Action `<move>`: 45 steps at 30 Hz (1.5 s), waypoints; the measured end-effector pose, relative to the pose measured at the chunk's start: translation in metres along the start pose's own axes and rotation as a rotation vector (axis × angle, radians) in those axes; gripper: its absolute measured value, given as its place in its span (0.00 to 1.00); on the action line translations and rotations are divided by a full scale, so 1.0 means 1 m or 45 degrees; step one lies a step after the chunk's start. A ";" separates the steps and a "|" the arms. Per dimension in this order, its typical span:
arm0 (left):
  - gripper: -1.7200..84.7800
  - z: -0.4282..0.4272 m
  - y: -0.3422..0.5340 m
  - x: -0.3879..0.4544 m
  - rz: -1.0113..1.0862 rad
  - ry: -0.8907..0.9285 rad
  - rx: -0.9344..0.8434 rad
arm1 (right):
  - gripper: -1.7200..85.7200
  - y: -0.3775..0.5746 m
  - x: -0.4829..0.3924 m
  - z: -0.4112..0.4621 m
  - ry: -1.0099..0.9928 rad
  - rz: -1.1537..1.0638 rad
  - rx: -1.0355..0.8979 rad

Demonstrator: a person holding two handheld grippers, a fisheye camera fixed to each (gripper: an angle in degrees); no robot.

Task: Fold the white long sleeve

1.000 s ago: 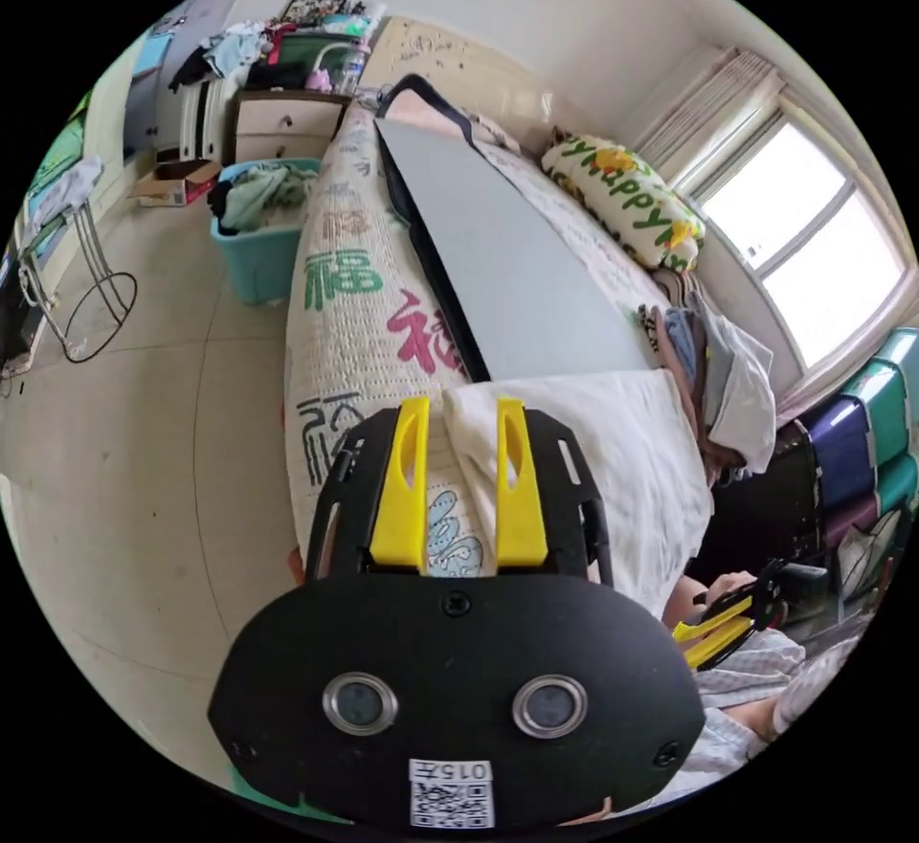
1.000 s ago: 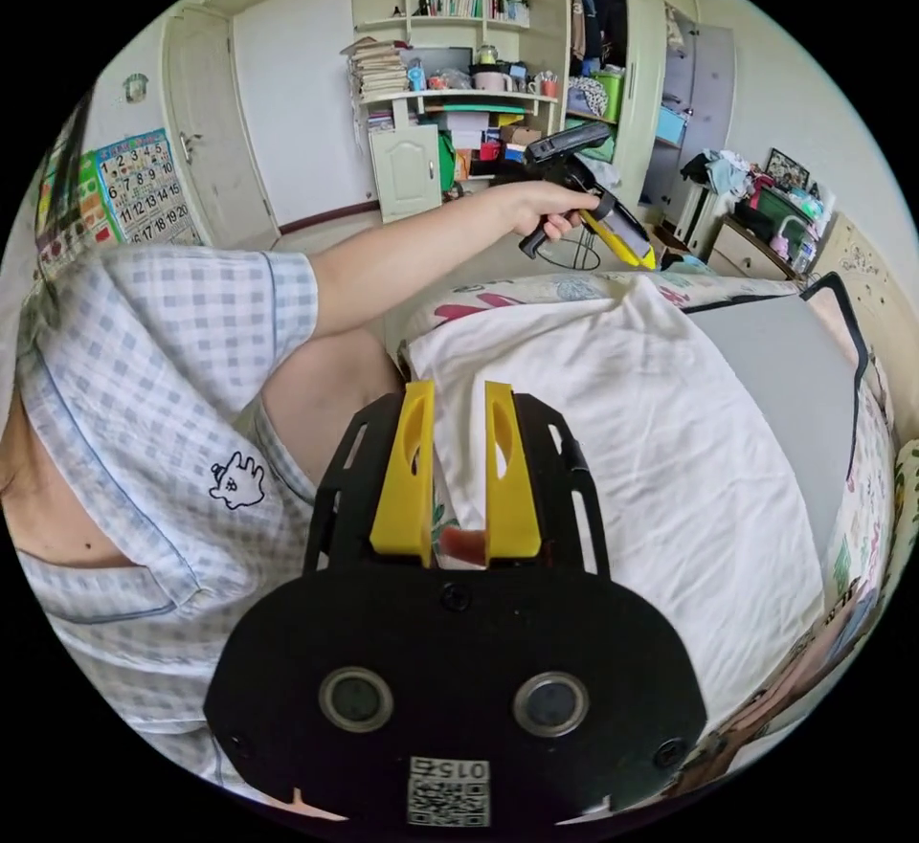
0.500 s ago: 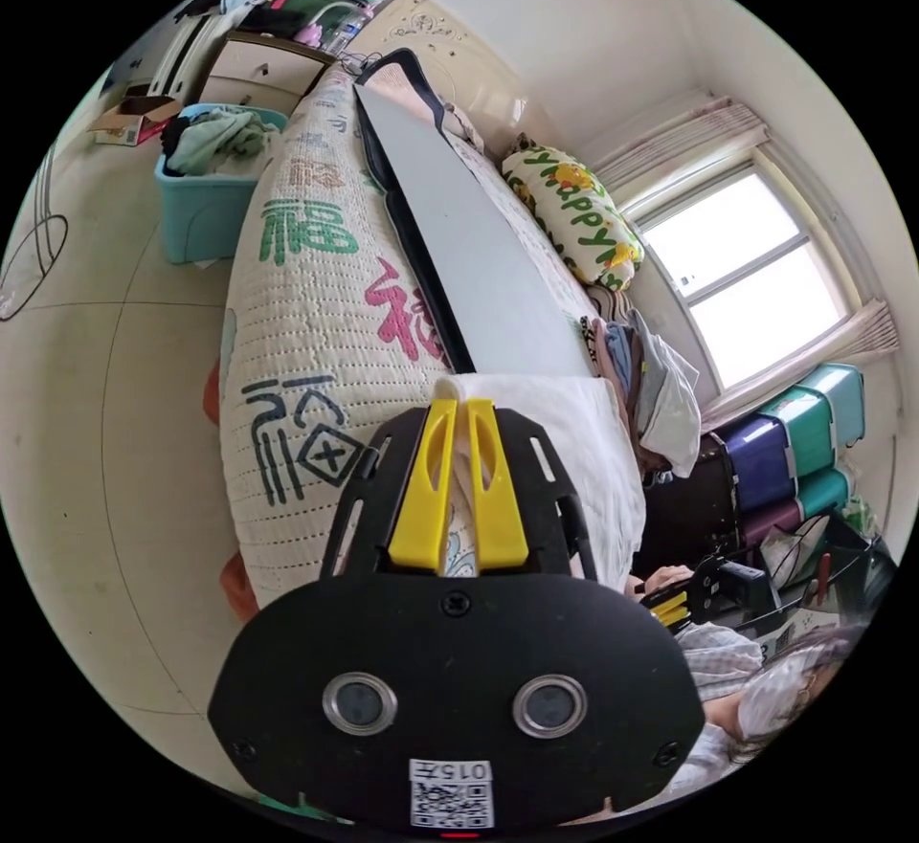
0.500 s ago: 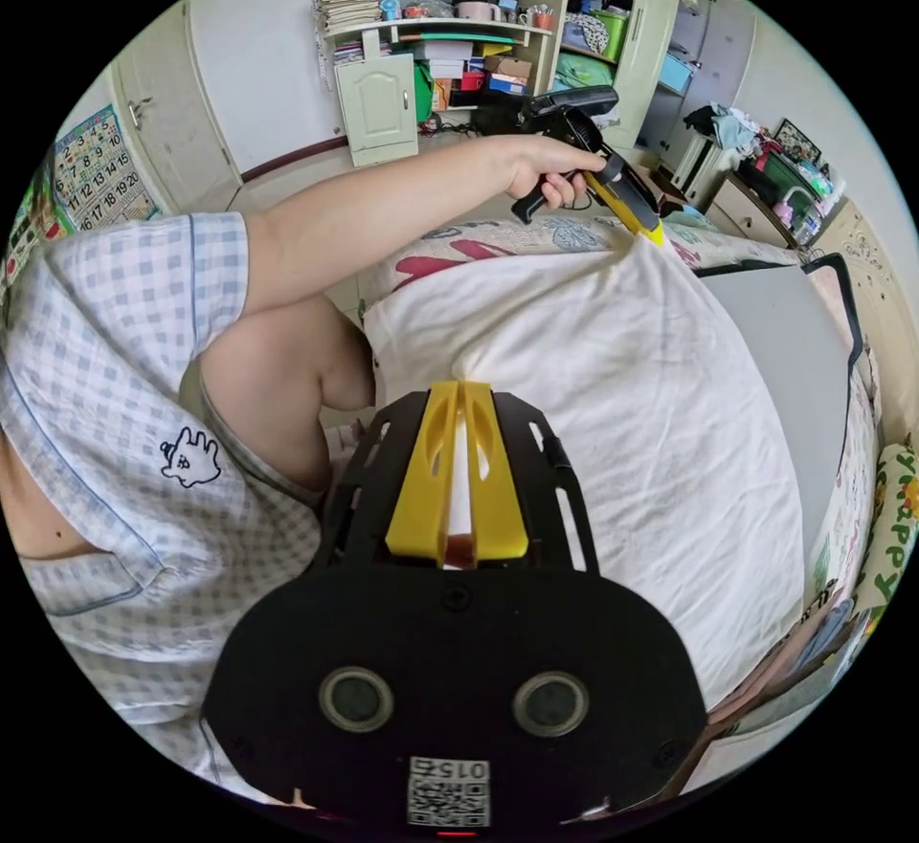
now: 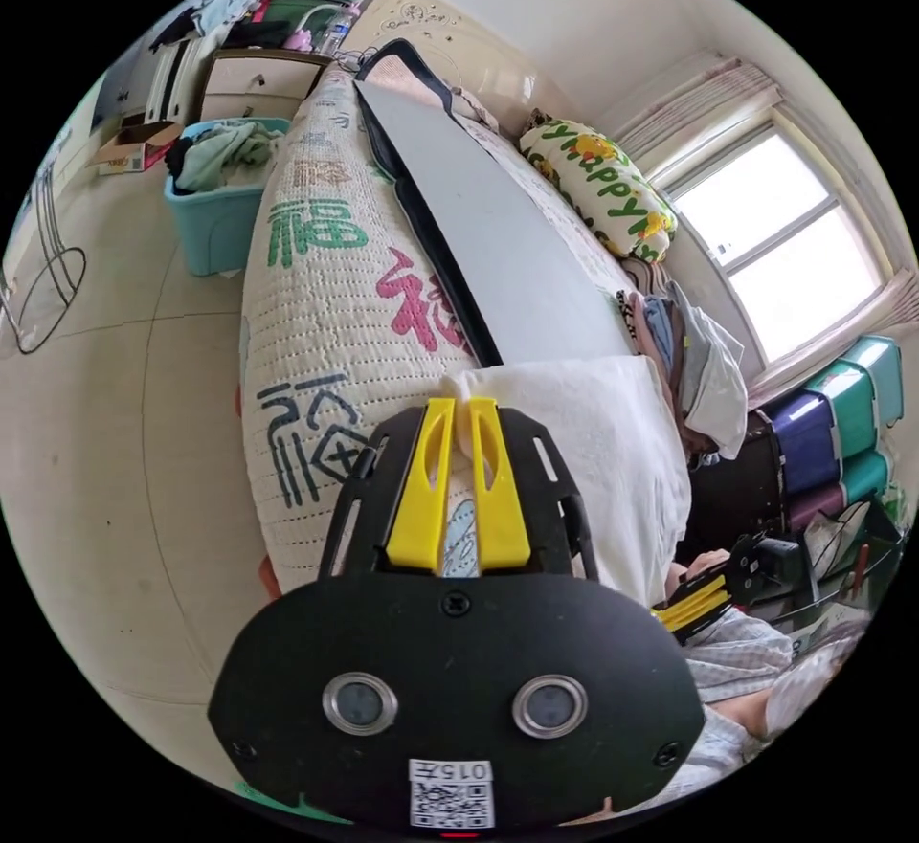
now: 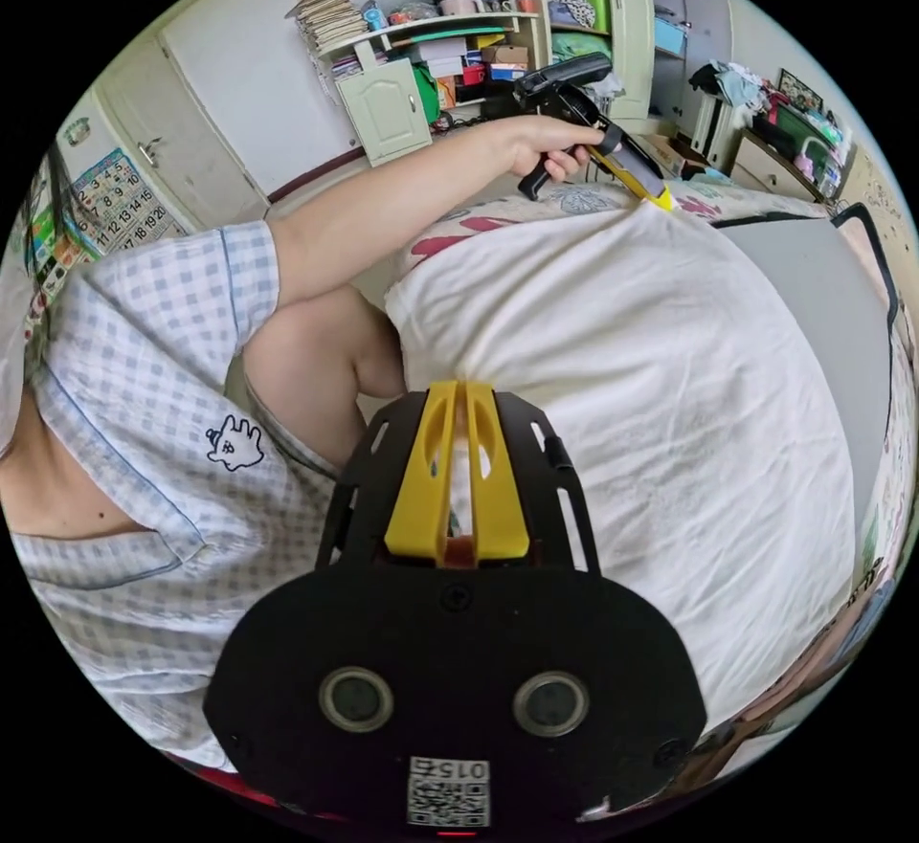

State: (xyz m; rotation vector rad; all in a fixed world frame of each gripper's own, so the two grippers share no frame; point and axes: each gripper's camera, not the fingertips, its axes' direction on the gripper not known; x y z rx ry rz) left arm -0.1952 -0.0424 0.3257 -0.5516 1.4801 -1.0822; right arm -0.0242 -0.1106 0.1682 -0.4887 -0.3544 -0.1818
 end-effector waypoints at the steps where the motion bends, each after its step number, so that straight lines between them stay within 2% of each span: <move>1: 0.06 0.002 0.003 0.003 0.007 -0.021 -0.011 | 0.03 0.007 -0.002 -0.005 -0.019 -0.036 0.002; 5: 0.10 -0.007 0.016 0.015 0.022 -0.152 -0.036 | 0.01 0.044 -0.003 -0.026 -0.221 -0.169 -0.014; 7: 0.10 -0.019 0.023 0.026 0.016 -0.251 0.005 | 0.01 0.068 0.003 -0.040 -0.227 -0.146 0.023; 10: 0.10 -0.034 0.032 0.068 0.108 -0.284 0.136 | 0.01 0.120 0.019 -0.075 -0.103 0.003 0.208; 13: 0.10 -0.026 0.037 0.143 0.333 -0.260 0.218 | 0.02 0.184 0.038 -0.114 0.104 0.240 0.473; 16: 0.11 0.017 0.041 0.234 0.617 -0.214 0.190 | 0.02 0.248 0.049 -0.147 0.367 0.525 0.716; 19: 0.11 0.088 0.044 0.316 0.888 -0.007 0.059 | 0.04 0.301 0.056 -0.166 0.497 0.769 0.849; 23: 0.11 0.200 0.020 0.403 0.970 0.078 -0.138 | 0.08 0.346 0.069 -0.166 0.521 0.945 0.830; 27: 0.12 0.280 -0.007 0.468 0.975 0.092 -0.243 | 0.11 0.366 0.082 -0.165 0.414 0.961 0.795; 31: 0.12 0.361 -0.031 0.524 0.972 -0.074 -0.310 | 0.12 0.381 0.089 -0.166 0.350 0.928 0.766; 35: 0.12 0.427 -0.052 0.538 0.878 -0.170 -0.450 | 0.12 0.392 0.100 -0.163 0.235 0.881 0.731; 41: 0.12 0.482 -0.054 0.533 0.859 -0.369 -0.627 | 0.11 0.401 0.106 -0.162 0.148 0.798 0.689; 45: 0.11 0.483 -0.060 0.526 0.824 -0.317 -0.630 | 0.08 0.411 0.108 -0.163 0.113 0.784 0.700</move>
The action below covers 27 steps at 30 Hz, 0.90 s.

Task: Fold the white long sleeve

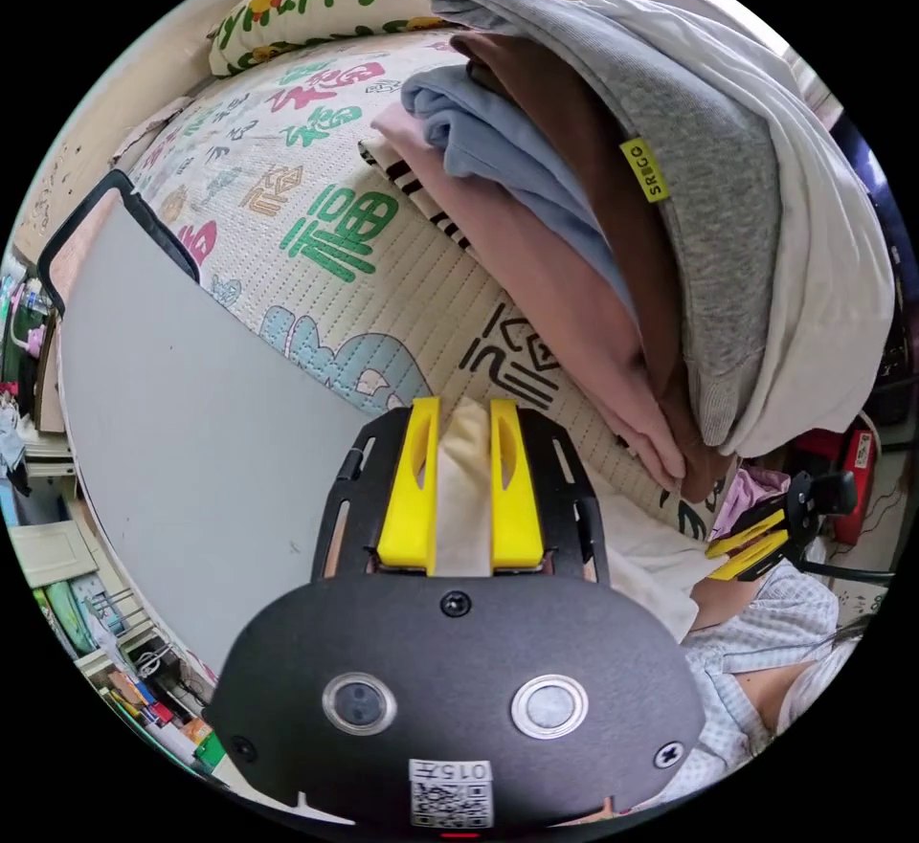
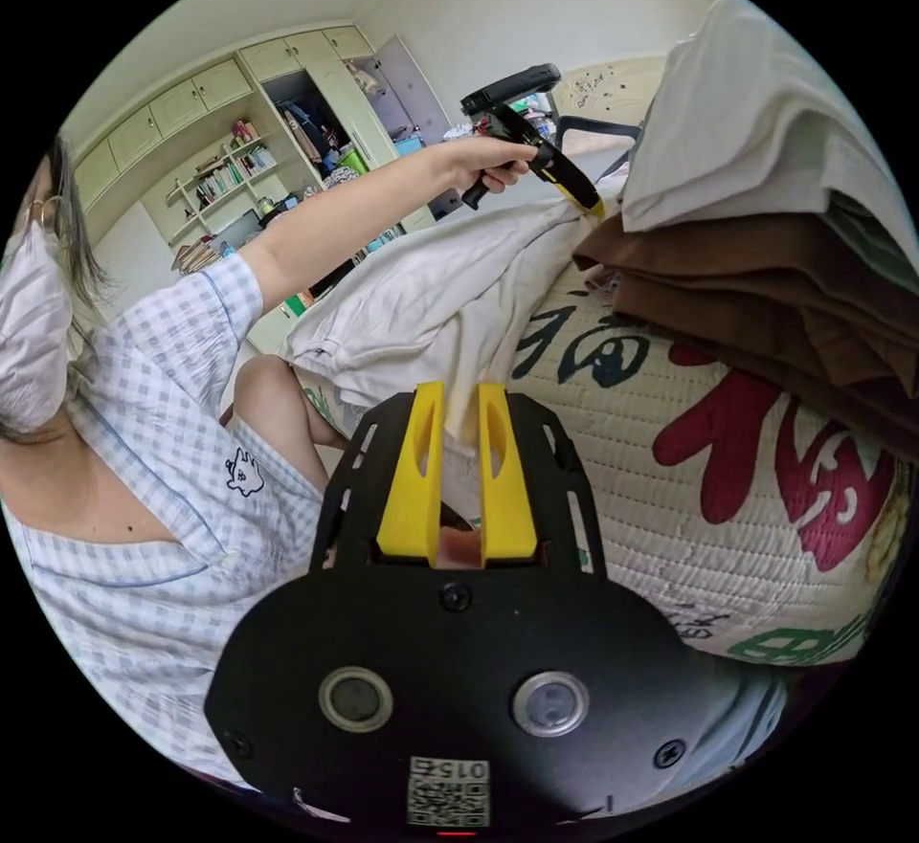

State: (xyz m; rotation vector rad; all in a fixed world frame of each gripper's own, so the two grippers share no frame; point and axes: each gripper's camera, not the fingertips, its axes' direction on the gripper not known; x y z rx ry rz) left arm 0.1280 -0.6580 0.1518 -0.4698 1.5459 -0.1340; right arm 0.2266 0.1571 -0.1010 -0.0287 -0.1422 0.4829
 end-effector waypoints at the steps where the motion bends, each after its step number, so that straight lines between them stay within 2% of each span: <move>1: 0.10 0.000 0.000 -0.003 -0.003 0.009 -0.002 | 0.06 0.002 0.002 -0.002 -0.002 0.007 0.001; 5: 0.04 -0.016 0.004 -0.005 0.005 0.040 0.092 | 0.02 0.013 0.006 -0.021 0.035 0.049 0.093; 9: 0.02 -0.046 0.009 -0.006 -0.007 0.067 0.226 | 0.02 0.029 0.003 -0.048 0.123 0.096 0.253; 13: 0.02 -0.109 0.034 -0.018 -0.010 0.244 0.516 | 0.02 0.048 -0.012 -0.078 0.239 0.132 0.428; 17: 0.02 -0.175 0.087 -0.039 0.013 0.381 0.755 | 0.02 0.060 -0.041 -0.105 0.134 0.063 0.656; 21: 0.02 -0.228 0.163 -0.073 0.036 0.411 0.872 | 0.02 0.045 -0.087 -0.097 0.032 -0.134 0.630; 27: 0.02 -0.279 0.324 -0.185 -0.149 0.557 1.074 | 0.02 -0.006 -0.181 -0.032 -0.154 -0.533 0.409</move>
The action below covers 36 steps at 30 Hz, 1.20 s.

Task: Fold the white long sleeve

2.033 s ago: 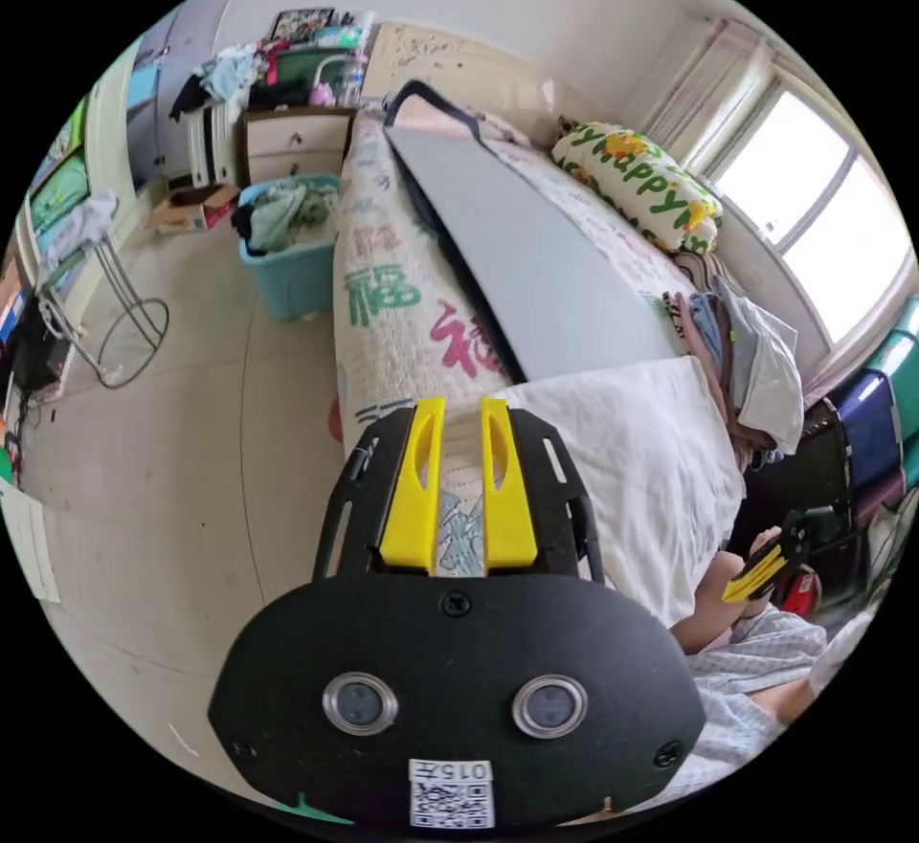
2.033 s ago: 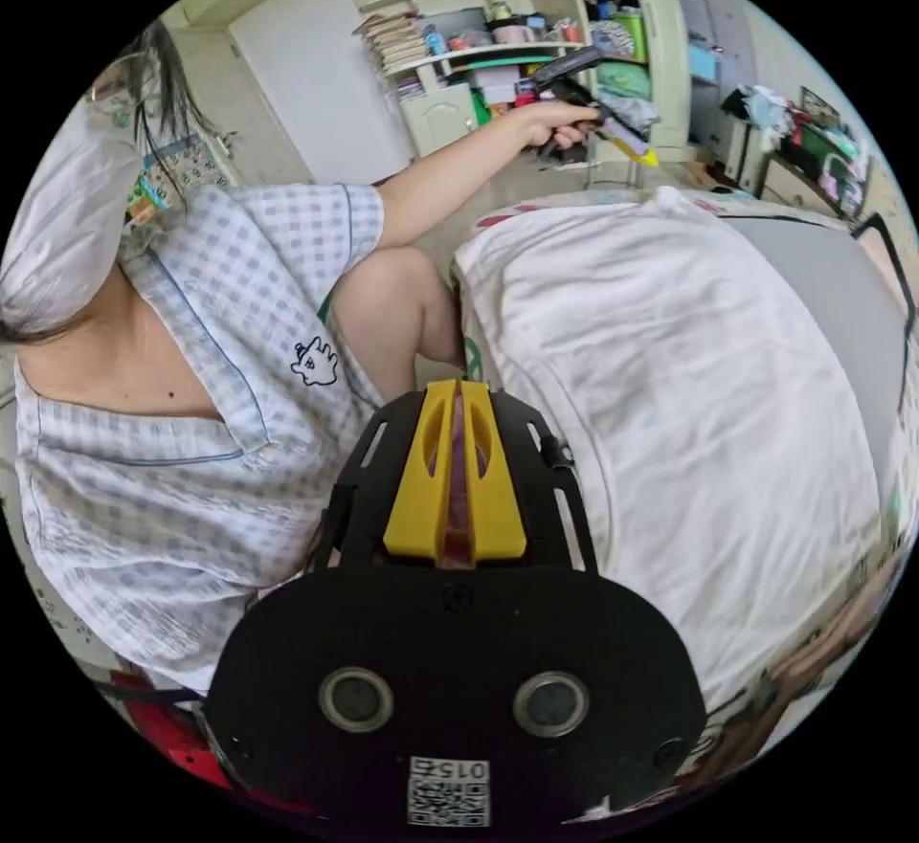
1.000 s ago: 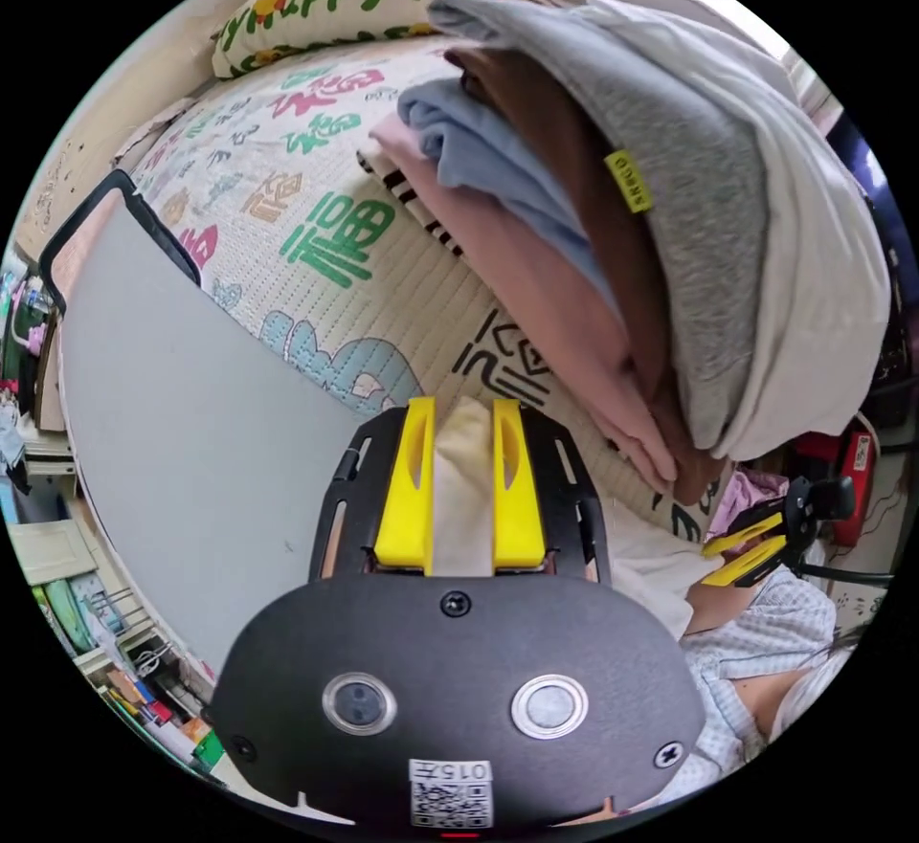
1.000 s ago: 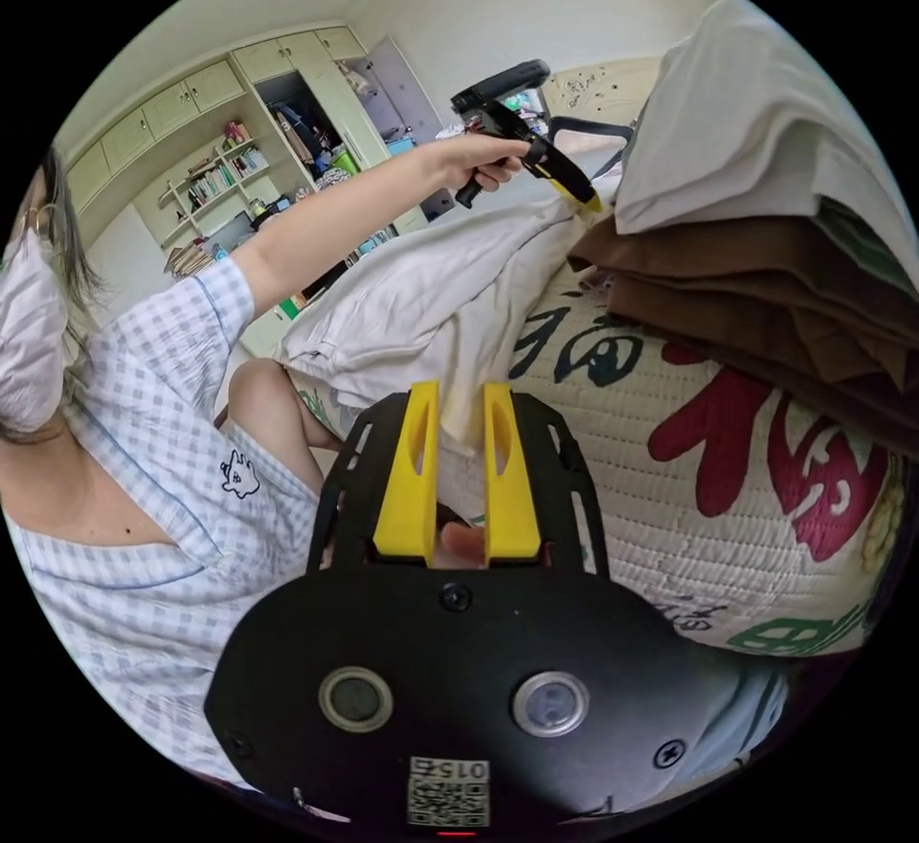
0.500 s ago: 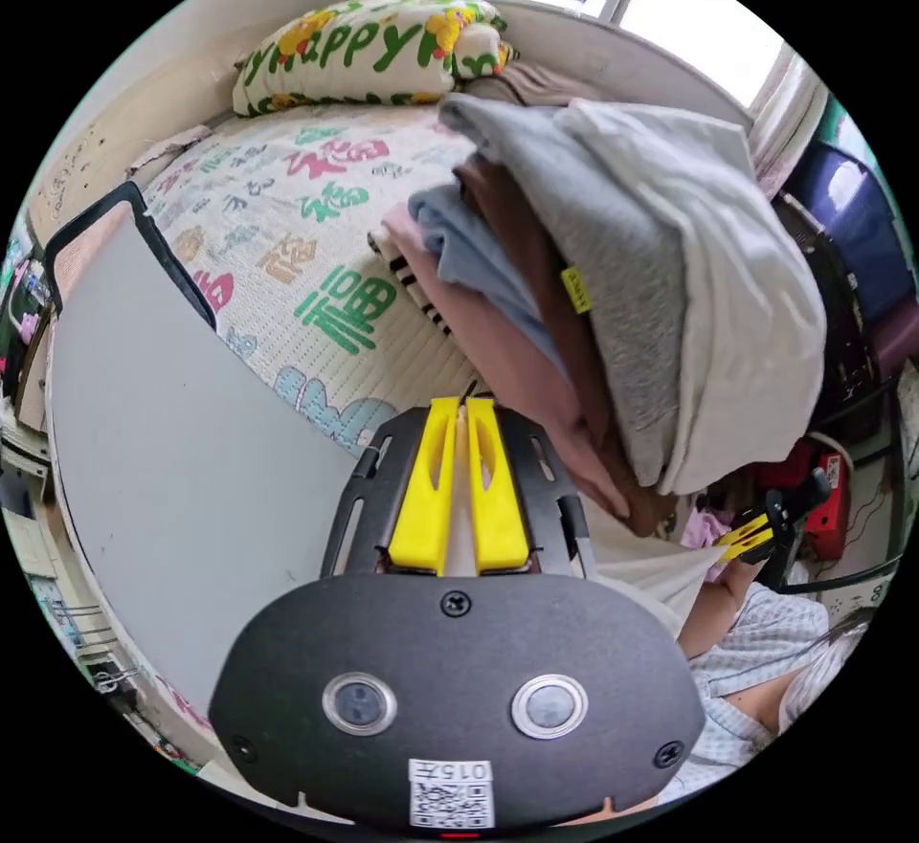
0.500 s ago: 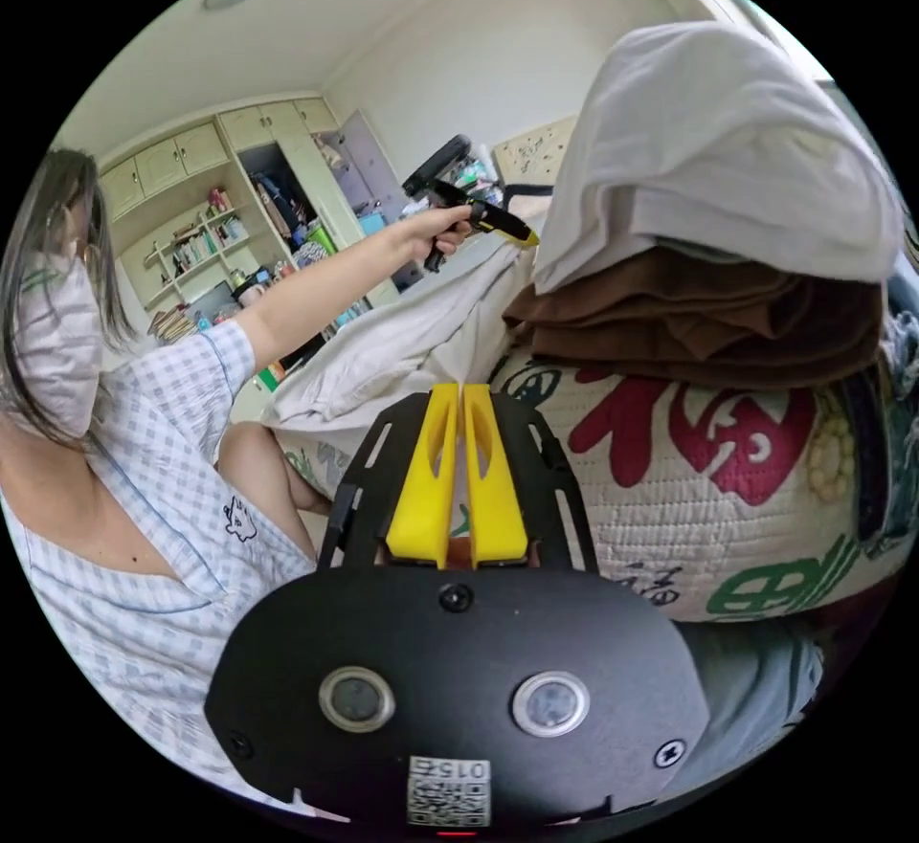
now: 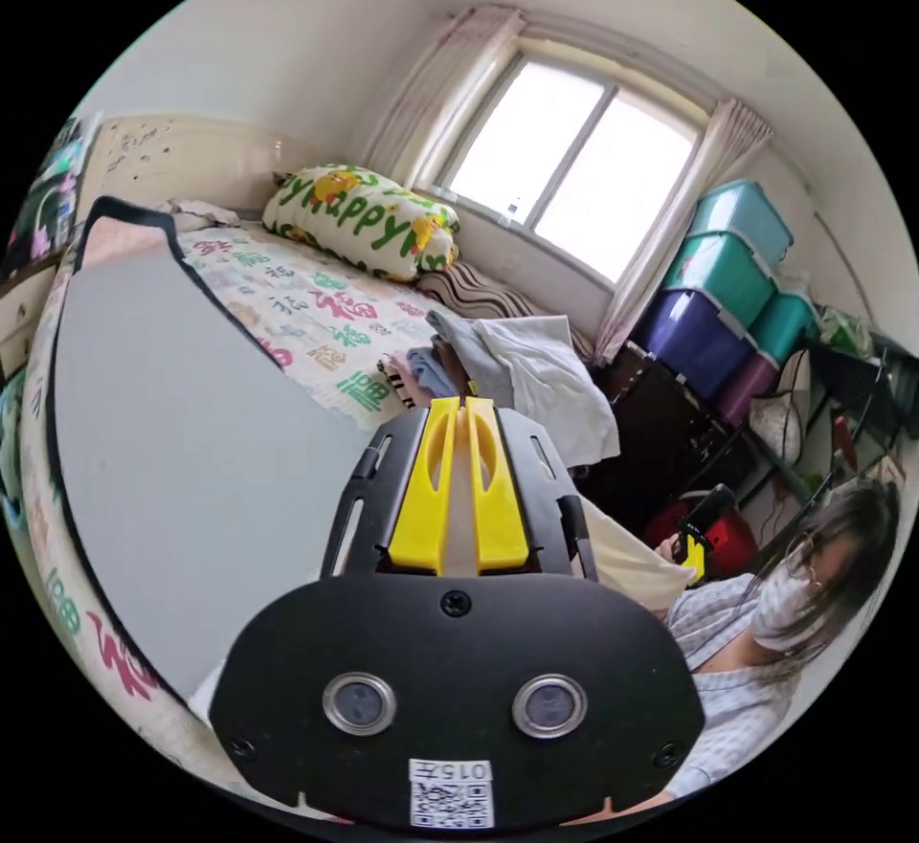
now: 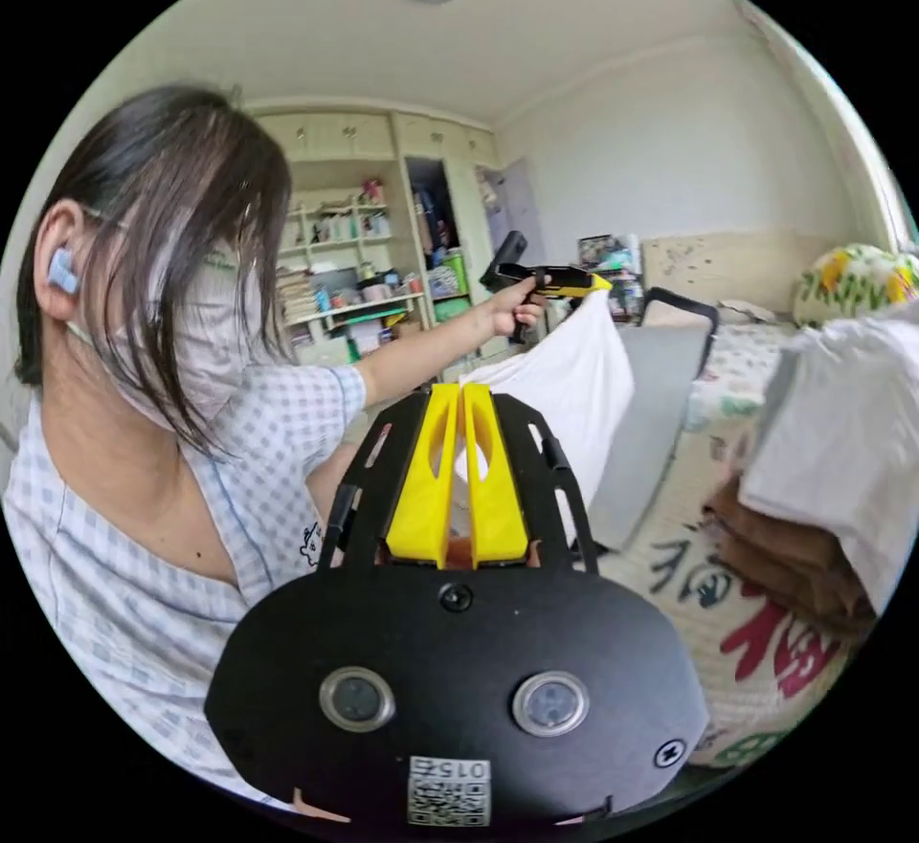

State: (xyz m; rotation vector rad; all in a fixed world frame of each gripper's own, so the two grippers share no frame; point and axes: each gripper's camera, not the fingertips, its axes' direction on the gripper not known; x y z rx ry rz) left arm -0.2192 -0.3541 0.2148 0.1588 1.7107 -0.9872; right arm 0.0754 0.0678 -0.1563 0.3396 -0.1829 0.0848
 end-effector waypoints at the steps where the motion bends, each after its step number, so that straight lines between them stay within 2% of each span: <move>1: 0.02 -0.032 0.013 -0.020 -0.054 0.009 0.049 | 0.02 -0.009 -0.008 0.023 -0.064 -0.033 -0.049; 5: 0.02 -0.119 0.066 -0.091 -0.244 0.064 0.197 | 0.02 -0.029 -0.036 0.110 -0.230 -0.132 -0.269; 11: 0.01 -0.183 0.106 -0.158 -0.394 0.141 0.308 | 0.02 -0.033 -0.074 0.217 -0.288 -0.270 -0.610; 19: 0.01 -0.216 0.112 -0.200 -0.492 0.165 0.296 | 0.02 -0.028 -0.089 0.284 -0.332 -0.276 -0.758; 21: 0.01 -0.220 0.109 -0.202 -0.520 0.195 0.310 | 0.02 -0.030 -0.083 0.284 -0.336 -0.251 -0.730; 23: 0.01 -0.228 0.099 -0.197 -0.511 0.250 0.357 | 0.02 -0.038 -0.061 0.258 -0.376 -0.113 -0.533; 27: 0.01 -0.238 0.086 -0.191 -0.505 0.191 0.349 | 0.02 -0.034 -0.025 0.199 -0.371 0.108 -0.195; 32: 0.01 -0.241 0.071 -0.186 -0.521 0.246 0.360 | 0.02 -0.018 -0.021 0.160 0.163 0.149 -0.136; 36: 0.01 -0.241 0.057 -0.177 -0.485 0.232 0.325 | 0.02 -0.017 -0.030 0.157 0.396 0.123 -0.123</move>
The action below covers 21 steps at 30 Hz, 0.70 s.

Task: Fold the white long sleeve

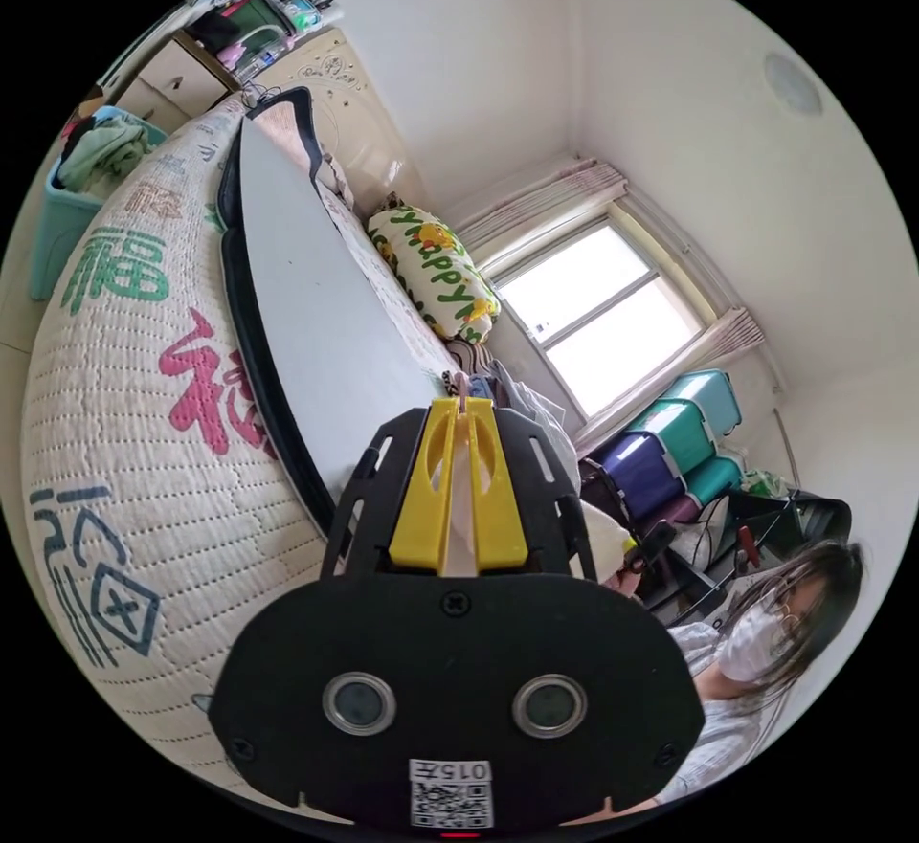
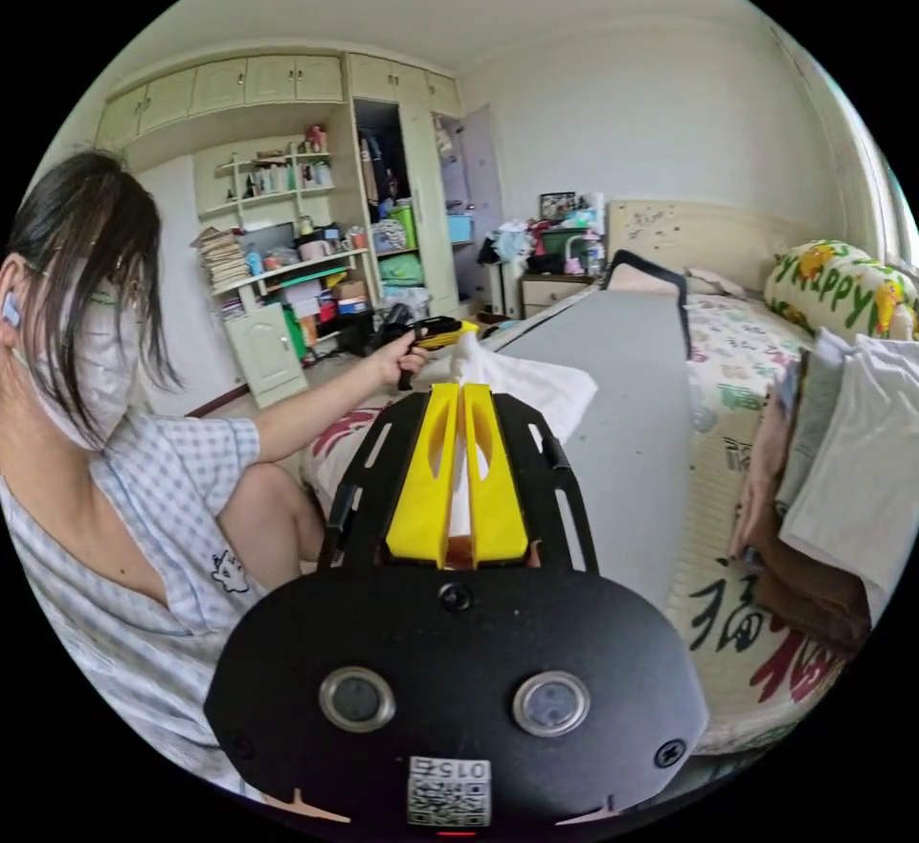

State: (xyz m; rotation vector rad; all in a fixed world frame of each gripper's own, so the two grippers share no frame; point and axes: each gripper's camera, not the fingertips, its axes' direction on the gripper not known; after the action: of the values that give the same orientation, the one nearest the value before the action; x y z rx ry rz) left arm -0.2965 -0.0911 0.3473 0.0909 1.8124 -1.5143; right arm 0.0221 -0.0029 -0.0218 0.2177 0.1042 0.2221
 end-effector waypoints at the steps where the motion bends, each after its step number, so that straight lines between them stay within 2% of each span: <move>1: 0.01 -0.001 -0.003 0.002 -0.001 0.007 -0.002 | 0.02 -0.001 -0.005 0.003 -0.046 -0.033 0.000; 5: 0.01 -0.015 -0.011 0.003 -0.012 0.023 0.017 | 0.02 -0.011 -0.038 0.036 -0.566 -0.204 -0.097; 9: 0.01 -0.035 -0.013 -0.003 -0.073 -0.068 0.065 | 0.02 -0.015 -0.088 0.097 -0.806 -0.342 -0.381; 11: 0.01 -0.042 -0.012 -0.009 -0.123 -0.110 0.065 | 0.02 -0.009 -0.115 0.143 -0.799 -0.410 -0.618; 14: 0.02 -0.038 -0.016 -0.003 -0.127 -0.159 -0.009 | 0.02 -0.002 -0.130 0.170 -0.724 -0.496 -0.747; 16: 0.04 -0.029 -0.019 0.007 -0.089 -0.214 -0.111 | 0.02 -0.003 -0.131 0.169 -0.713 -0.498 -0.729; 19: 0.12 -0.009 -0.018 0.024 -0.024 -0.287 -0.267 | 0.02 -0.003 -0.132 0.158 -0.607 -0.490 -0.661; 21: 0.13 0.001 -0.018 0.033 0.011 -0.221 -0.317 | 0.02 -0.003 -0.132 0.151 -0.560 -0.479 -0.606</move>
State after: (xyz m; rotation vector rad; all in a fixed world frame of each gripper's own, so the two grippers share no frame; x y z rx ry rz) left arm -0.3285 -0.1100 0.3425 -0.1495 1.8401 -1.2386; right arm -0.0866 -0.0668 0.1349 -0.2302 -0.3413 -0.1807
